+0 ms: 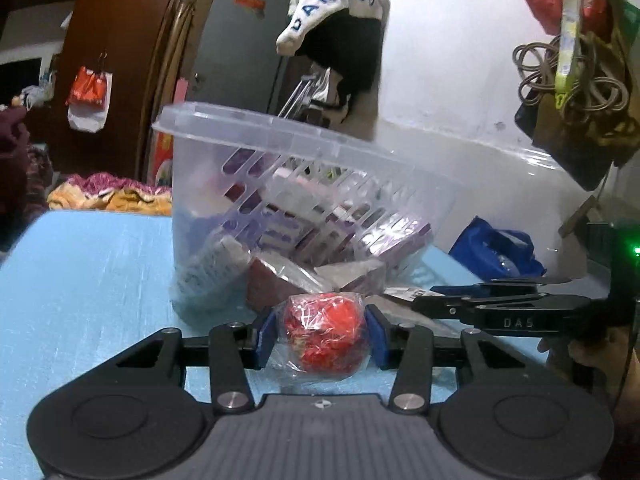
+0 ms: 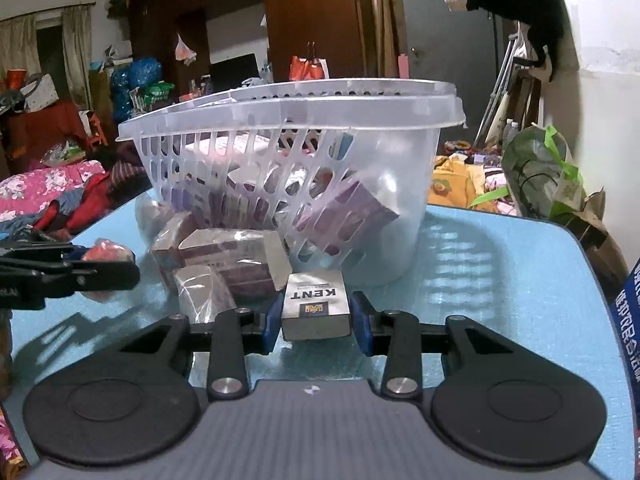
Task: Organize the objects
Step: 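Grasp the red-netted bag with the left gripper while the right grasps the KENT pack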
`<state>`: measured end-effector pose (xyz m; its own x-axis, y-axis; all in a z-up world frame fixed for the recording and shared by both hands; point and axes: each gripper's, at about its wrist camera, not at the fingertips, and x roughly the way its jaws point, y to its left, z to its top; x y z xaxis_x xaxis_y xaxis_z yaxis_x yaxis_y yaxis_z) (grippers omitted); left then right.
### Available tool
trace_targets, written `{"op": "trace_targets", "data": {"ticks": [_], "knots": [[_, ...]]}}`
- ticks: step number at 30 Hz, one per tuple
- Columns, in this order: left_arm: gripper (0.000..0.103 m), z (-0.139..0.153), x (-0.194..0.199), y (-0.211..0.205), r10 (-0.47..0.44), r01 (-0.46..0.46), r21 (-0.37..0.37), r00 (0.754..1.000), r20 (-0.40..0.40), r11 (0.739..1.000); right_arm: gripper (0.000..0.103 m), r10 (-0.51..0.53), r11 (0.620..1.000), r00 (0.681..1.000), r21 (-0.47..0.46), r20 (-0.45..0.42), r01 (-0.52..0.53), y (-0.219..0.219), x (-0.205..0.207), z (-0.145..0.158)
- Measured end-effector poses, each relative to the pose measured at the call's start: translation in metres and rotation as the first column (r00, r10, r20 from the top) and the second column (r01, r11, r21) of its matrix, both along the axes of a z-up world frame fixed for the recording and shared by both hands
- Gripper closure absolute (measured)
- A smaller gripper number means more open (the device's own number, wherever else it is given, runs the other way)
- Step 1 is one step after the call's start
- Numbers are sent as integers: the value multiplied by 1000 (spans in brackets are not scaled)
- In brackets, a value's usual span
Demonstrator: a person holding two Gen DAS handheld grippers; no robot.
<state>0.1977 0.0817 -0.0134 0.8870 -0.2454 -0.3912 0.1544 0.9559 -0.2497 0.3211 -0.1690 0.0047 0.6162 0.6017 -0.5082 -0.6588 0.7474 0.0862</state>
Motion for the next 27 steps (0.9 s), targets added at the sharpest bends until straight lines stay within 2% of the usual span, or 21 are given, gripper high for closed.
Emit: {"op": "trace_targets", "data": {"ticks": [22, 27], "knots": [[53, 0, -1, -6, -3, 3, 23, 1000, 11, 1000, 62, -12, 997, 999, 72, 50, 8, -8, -6, 4], [53, 2, -8, -6, -7, 6, 17, 998, 65, 1000, 62, 7, 995, 997, 103, 80, -15, -11, -13, 7]]}}
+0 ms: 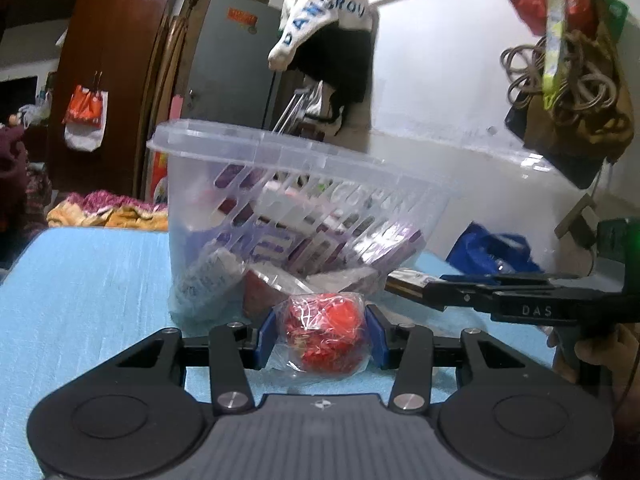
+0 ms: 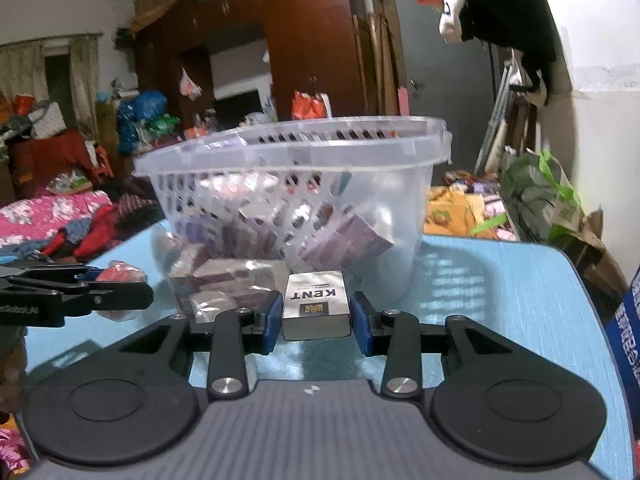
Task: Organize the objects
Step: 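Grasp the red-netted bag with the left gripper while the right grasps the KENT pack, then release the red bag and KENT pack into the white basket, then grasp a clear bottle packet with the left gripper while the right grasps a clear plastic packet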
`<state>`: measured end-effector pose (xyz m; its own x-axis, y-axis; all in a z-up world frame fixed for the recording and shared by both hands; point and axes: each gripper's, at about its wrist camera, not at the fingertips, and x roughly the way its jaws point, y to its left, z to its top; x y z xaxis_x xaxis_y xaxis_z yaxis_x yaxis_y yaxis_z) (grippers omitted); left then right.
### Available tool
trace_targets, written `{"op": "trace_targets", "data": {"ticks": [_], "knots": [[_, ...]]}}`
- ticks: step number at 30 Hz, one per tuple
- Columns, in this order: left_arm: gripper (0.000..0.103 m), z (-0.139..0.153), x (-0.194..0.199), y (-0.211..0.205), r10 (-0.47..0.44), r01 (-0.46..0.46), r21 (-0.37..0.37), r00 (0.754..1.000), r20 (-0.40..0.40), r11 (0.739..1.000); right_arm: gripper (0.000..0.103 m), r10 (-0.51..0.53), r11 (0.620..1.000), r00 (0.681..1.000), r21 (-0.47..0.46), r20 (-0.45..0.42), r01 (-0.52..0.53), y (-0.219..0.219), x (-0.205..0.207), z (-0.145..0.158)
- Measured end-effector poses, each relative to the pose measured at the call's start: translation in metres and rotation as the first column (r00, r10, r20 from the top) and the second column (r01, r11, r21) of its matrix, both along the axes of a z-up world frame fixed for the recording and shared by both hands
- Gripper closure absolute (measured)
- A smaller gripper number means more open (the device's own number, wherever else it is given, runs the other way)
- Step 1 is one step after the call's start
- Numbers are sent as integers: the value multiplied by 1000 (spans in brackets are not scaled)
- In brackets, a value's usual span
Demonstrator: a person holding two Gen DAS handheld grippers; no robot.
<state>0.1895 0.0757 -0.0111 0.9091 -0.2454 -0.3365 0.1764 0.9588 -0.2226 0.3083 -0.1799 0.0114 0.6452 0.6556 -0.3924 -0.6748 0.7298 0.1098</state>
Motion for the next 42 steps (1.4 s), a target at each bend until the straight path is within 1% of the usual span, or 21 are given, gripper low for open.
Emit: {"op": "trace_targets", "data": {"ticks": [2, 5, 8, 10, 13, 15, 16, 17, 18, 19, 21, 22, 24, 26, 27, 30, 33, 35, 37, 40, 42], "knots": [[53, 4, -7, -1, -5, 5, -4, 998, 56, 1000, 62, 13, 999, 1000, 36, 17, -14, -6, -10, 2], [53, 15, -16, 5, -31, 39, -67, 993, 113, 997, 62, 39, 993, 997, 105, 66, -46, -16, -32, 13], [53, 47, -20, 6, -5, 18, -62, 979, 202, 998, 62, 37, 984, 990, 167, 136, -60, -23, -46, 41], [53, 74, -8, 3, 8, 1, -39, 975, 221, 999, 62, 5, 983, 982, 180, 189, -40, -19, -46, 65], [53, 109, 37, -4, 35, -36, 5, 983, 179, 999, 62, -18, 985, 973, 170, 232, -22, -2, -26, 100], [53, 119, 74, -6, 45, -47, 13, 991, 125, 999, 62, -60, 992, 970, 121, 236, 32, 17, -3, 112], [48, 119, 89, -7, 33, -35, 17, 993, 110, 999, 62, -66, 993, 969, 108, 237, 41, 25, 9, 113], [32, 115, 103, -7, 24, -26, 26, 996, 91, 999, 61, -62, 995, 970, 89, 237, 41, 33, 20, 112], [25, 110, 113, -7, 31, -33, 28, 997, 65, 999, 53, -66, 996, 971, 68, 230, 51, 40, 27, 109], [23, 105, 120, -4, 58, -59, 19, 998, 39, 998, 34, -80, 996, 971, 47, 224, 71, 44, 32, 106], [23, 100, 116, 5, 97, -97, -14, 995, 26, 995, 14, -97, 995, 966, 24, 240, 94, 46, 28, 101], [23, 100, 104, 8, 93, -91, -25, 994, 64, 996, 6, -95, 995, 962, 35, 258, 89, 41, 20, 99], [23, 101, 73, 8, 76, -77, 0, 989, 126, 997, 0, -73, 995, 963, 90, 259, 51, 24, -1, 99], [18, 97, 40, 8, 71, -78, 37, 985, 155, 996, 0, -25, 990, 971, 143, 236, -9, 8, -20, 92], [16, 92, 28, 9, 76, -86, 58, 984, 159, 995, 0, -4, 992, 974, 127, 225, -26, 6, -26, 87], [14, 71, 12, 12, 129, -141, 139, 987, 93, 980, 0, 54, 998, 982, -44, 182, -47, 22, -36, 57], [14, 47, 30, 26, 182, -175, 137, 983, -33, 975, 1, 94, 987, 991, -140, 95, -80, 39, -29, 24], [15, 37, 45, 37, 206, -196, 109, 974, -94, 975, 9, 105, 984, 994, -149, 40, -98, 46, -20, 13], [15, 27, 53, 43, 206, -195, 97, 971, -123, 976, 24, 109, 985, 994, -137, 1, -108, 48, -15, 5], [16, 14, 62, 41, 201, -181, 135, 968, -151, 974, 37, 120, 983, 992, -137, -45, -125, 47, -13, -3], [16, 8, 65, 37, 216, -192, 154, 963, -160, 969, 41, 130, 983, 990, -126, -54, -136, 46, -13, -3]]}}
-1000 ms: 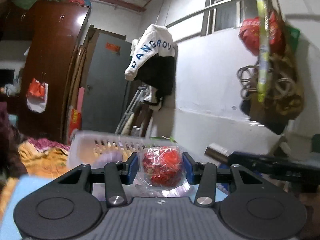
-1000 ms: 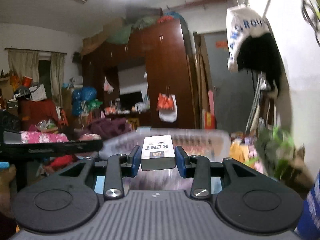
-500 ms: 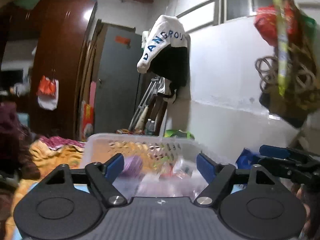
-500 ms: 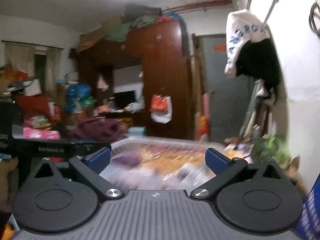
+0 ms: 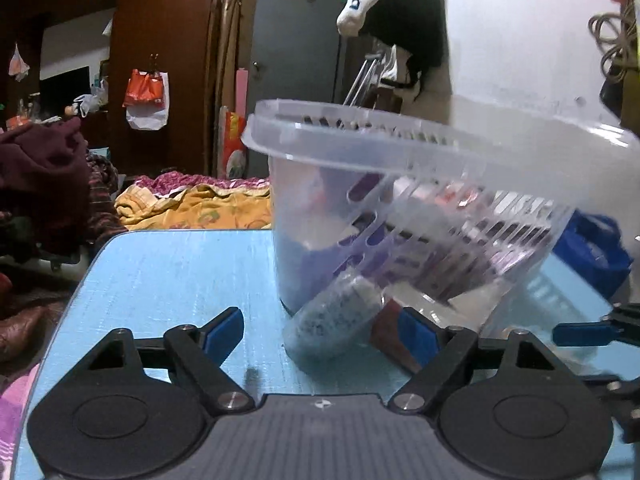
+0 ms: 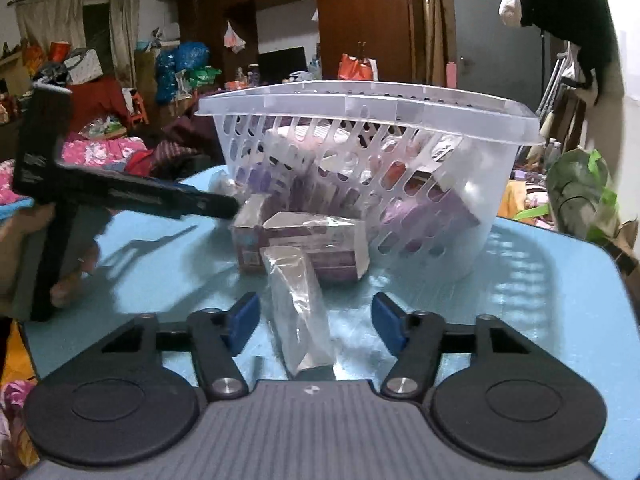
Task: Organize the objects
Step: 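Grasp a clear bottle packet with the left gripper while the right grasps a clear plastic packet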
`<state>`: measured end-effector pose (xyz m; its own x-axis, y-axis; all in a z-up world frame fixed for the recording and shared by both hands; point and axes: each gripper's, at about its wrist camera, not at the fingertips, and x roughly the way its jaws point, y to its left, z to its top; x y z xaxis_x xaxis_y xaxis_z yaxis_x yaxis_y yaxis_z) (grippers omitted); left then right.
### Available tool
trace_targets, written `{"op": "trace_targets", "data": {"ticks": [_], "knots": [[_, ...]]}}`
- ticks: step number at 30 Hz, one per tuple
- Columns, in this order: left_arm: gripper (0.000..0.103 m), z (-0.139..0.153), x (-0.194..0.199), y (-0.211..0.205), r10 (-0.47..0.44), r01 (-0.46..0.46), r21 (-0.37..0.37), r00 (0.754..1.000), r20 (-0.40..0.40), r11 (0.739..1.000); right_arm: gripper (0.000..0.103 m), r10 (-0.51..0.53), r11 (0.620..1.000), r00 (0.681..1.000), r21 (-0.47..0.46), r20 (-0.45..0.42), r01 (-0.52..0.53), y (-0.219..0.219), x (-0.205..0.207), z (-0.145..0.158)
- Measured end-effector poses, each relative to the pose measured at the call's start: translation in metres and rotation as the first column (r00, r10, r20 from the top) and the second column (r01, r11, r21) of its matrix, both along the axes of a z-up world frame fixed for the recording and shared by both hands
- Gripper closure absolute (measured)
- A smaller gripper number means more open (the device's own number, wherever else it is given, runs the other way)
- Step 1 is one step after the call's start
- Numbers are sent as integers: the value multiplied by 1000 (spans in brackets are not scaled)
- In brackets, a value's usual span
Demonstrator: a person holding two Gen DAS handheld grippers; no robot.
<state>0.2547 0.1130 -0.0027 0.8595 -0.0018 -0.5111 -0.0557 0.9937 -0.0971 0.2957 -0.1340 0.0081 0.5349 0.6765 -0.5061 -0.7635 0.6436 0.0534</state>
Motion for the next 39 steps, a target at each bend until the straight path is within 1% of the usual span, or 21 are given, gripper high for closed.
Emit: {"op": "trace_targets", "data": {"ticks": [2, 3, 4, 5, 6, 7, 9, 10, 12, 15, 18, 20, 23, 26, 30, 39], "knots": [[16, -3, 5, -2, 16, -16, -6, 1000, -18, 1000, 42, 1, 1000, 1000, -2, 6, -1, -3, -6, -2], [17, -6, 7, -2, 21, -21, -19, 999, -33, 1000, 44, 3, 1000, 1000, -12, 0, -3, -3, -7, -2], [19, -7, 9, -3, 21, -23, -31, 999, -46, 999, 50, 7, 1000, 1000, -18, -7, -7, -3, -7, -3], [21, -8, 9, -3, 17, -20, -41, 998, -54, 999, 54, 10, 1000, 1000, -18, -20, -10, -3, -7, -5], [22, -7, 9, -3, 15, -17, -48, 998, -55, 999, 60, 14, 1000, 999, -10, -44, -15, -3, -7, -8], [24, -7, 9, -3, 18, -21, -52, 999, -49, 998, 69, 26, 1000, 997, -13, -70, -27, 0, -6, -13], [38, -8, 12, -3, 24, -28, -66, 998, -60, 997, 68, 17, 1000, 999, -5, -36, -17, -2, -14, -12], [48, -8, 13, -2, 19, -23, -76, 998, -59, 997, 68, 7, 1000, 1000, 5, -13, -7, -5, -17, -11], [49, -9, 13, -1, 13, -18, -93, 998, -55, 996, 68, 7, 1000, 1000, 27, -14, -7, -8, -17, -10], [51, -6, -3, 1, 16, -14, -112, 1000, 20, 994, 68, 4, 996, 1000, 87, -29, -2, -19, -16, -9], [51, -4, -24, 3, -21, 41, -182, 994, 110, 983, 68, 2, 992, 1000, 126, -25, 1, -23, -15, -9], [51, -2, -40, 0, -39, 71, -179, 983, 181, 981, 68, 5, 991, 1000, 131, -26, -1, -24, -16, -8], [51, 4, -58, -4, -73, 125, -161, 953, 294, 979, 68, -15, 988, 1000, 155, -7, 16, -29, -18, -6], [51, 6, -67, -7, -81, 138, -137, 930, 358, 981, 68, -37, 981, 999, 191, -1, 37, -34, -17, -6], [51, 8, -65, -11, -99, 156, -128, 923, 371, 979, 68, -40, 980, 999, 195, -3, 40, -35, -14, -6], [51, 6, -65, -10, -113, 174, -135, 921, 373, 975, 68, -66, 971, 997, 231, 39, 55, -39, -17, -5]]}}
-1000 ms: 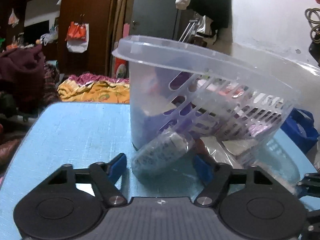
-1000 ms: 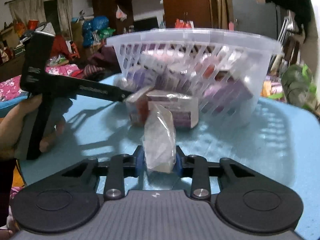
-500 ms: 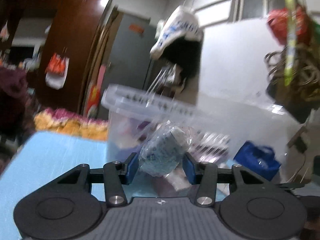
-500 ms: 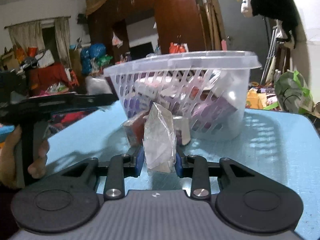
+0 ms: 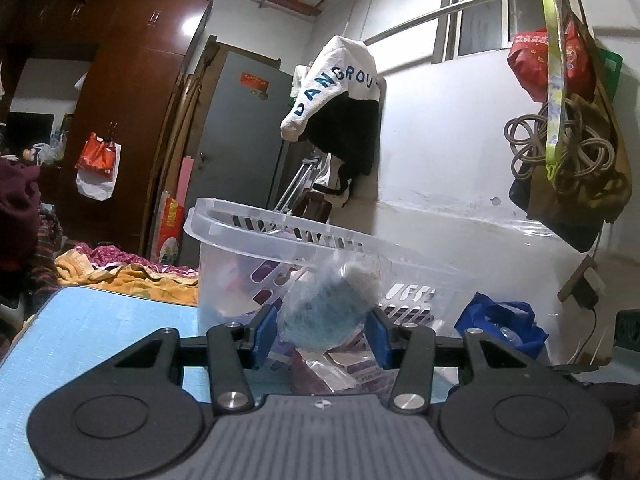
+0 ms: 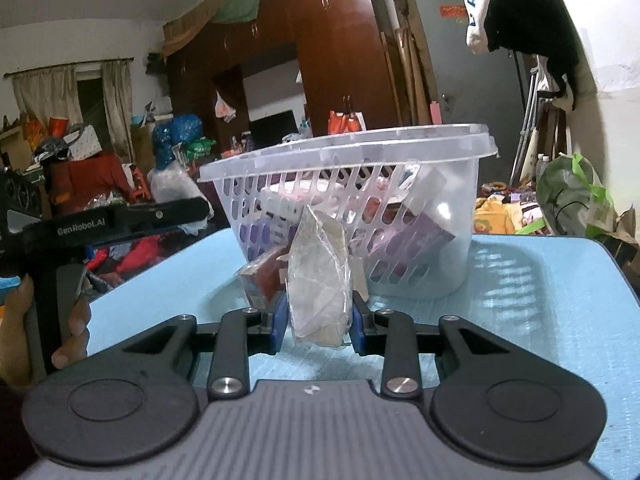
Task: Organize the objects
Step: 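Grasp a clear bottle packet with the left gripper while the right grasps a clear plastic packet, then drop both clear packets into the white basket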
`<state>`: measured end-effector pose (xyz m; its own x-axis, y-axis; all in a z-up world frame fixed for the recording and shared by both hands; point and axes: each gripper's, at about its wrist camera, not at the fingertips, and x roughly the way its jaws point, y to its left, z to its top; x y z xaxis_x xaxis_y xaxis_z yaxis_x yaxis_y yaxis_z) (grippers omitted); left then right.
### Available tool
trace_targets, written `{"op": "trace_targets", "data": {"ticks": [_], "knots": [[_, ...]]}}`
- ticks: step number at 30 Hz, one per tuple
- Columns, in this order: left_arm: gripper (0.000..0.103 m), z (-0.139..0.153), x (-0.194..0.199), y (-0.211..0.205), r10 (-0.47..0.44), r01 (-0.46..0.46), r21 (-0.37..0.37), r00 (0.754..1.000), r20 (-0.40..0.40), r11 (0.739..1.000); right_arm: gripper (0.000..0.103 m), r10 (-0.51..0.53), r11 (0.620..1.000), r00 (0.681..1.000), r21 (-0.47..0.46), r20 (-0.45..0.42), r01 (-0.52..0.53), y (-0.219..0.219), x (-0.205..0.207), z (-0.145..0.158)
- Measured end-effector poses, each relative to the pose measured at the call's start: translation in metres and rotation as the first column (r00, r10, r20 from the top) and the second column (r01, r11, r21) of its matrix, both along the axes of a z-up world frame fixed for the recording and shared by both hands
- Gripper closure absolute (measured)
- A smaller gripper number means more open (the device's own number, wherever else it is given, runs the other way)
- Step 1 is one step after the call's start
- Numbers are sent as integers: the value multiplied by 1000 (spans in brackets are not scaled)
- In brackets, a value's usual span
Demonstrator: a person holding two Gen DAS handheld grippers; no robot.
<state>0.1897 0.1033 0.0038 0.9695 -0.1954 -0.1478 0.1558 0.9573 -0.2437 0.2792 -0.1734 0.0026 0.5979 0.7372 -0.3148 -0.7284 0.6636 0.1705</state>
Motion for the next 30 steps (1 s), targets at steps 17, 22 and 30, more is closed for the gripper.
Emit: {"op": "trace_targets", "data": {"ticks": [17, 22, 30], "knots": [[52, 94, 98, -8, 35, -35, -2, 994, -102, 999, 68, -167, 977, 961, -93, 222, 191, 49, 54, 112], [22, 94, 138, -23, 149, -130, 109, 970, -192, 986, 31, -181, 947, 958, -222, 223, 231, 68, 82, 103], [19, 79, 39, -33, 83, -66, 131, 988, -130, 989, 0, -126, 988, 959, -51, 255, 144, 8, 5, 96]]}}
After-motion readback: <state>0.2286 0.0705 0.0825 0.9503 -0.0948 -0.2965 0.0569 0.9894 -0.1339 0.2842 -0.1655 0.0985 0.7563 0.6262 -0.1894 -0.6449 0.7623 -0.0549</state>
